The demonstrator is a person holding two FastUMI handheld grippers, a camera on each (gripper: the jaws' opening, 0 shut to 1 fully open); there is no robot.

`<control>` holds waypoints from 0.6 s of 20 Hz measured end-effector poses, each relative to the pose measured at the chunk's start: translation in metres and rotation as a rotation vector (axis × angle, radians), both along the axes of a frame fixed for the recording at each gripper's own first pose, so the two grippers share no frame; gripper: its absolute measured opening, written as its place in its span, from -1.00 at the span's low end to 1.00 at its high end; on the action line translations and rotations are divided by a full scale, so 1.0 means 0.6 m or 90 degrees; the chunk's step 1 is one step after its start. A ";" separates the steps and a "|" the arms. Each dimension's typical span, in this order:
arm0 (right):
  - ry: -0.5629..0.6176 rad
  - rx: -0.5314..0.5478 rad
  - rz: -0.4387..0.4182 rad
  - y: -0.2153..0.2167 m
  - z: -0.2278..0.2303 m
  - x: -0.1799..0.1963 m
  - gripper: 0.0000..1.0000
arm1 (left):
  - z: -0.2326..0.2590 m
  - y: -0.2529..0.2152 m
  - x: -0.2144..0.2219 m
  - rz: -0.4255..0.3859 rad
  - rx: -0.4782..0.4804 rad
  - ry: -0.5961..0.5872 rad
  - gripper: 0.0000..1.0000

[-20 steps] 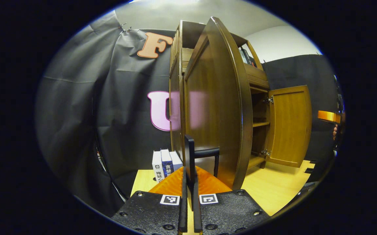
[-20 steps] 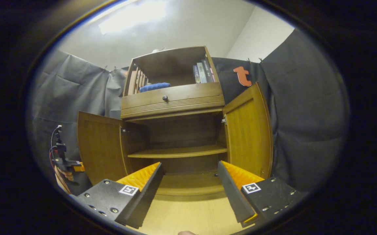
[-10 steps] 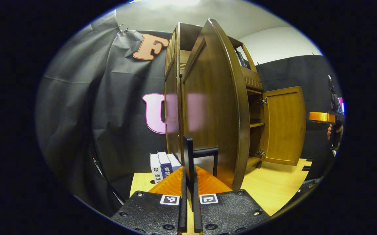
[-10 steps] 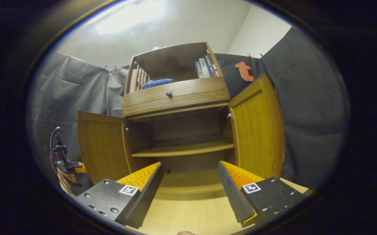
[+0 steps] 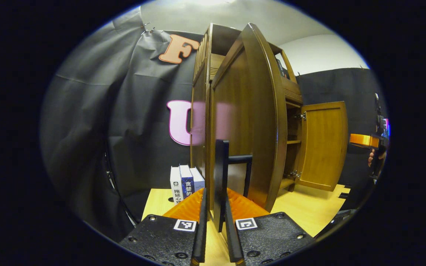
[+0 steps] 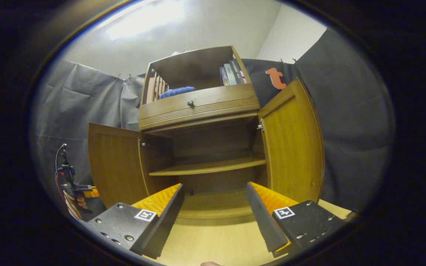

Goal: Open the right door of the double-door shoe cabinet with the right hand, and open the left door with the left hand.

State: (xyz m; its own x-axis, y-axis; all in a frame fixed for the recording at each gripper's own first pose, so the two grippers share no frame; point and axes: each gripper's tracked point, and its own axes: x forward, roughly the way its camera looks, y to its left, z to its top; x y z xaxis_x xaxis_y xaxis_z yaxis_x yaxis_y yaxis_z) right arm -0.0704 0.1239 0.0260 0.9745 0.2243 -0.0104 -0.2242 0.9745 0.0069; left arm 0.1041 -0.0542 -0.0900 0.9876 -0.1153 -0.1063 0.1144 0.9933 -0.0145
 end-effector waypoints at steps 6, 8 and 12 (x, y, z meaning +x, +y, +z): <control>0.000 0.021 -0.008 -0.006 0.005 -0.004 0.99 | 0.022 0.020 -0.020 0.055 0.018 -0.020 -0.10; -0.009 0.018 -0.016 -0.014 0.012 -0.007 0.99 | 0.039 0.029 -0.040 0.084 0.027 -0.029 0.06; -0.023 0.017 -0.011 -0.031 0.021 -0.029 0.99 | 0.070 0.042 -0.075 0.159 0.040 -0.049 0.65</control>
